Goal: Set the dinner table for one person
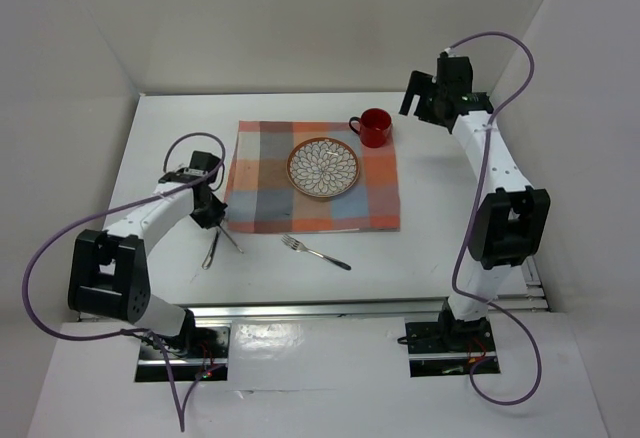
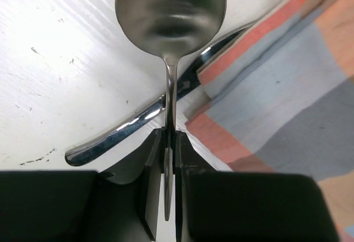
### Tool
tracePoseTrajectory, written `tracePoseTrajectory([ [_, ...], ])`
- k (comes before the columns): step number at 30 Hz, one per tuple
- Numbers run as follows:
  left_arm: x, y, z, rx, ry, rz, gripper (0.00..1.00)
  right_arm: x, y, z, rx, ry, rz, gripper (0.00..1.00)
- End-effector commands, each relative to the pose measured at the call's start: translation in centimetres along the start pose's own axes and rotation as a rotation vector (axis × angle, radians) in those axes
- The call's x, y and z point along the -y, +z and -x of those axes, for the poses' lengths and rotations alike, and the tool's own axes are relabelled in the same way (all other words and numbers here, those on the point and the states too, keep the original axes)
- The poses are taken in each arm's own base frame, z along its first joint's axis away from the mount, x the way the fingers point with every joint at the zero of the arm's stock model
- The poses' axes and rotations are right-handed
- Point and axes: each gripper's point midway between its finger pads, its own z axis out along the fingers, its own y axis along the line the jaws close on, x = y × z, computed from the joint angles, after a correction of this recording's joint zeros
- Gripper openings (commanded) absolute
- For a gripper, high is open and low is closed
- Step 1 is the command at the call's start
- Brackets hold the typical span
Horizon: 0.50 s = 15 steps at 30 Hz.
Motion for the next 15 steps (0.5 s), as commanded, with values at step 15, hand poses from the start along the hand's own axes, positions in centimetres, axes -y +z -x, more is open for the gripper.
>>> tracePoseTrajectory([
  [15,15.5,-11.9,-3.0,0.104,0.598,-0.498,0.0,3.2,-4.9,-2.6,-0.021,0.163,0.047,0.92],
])
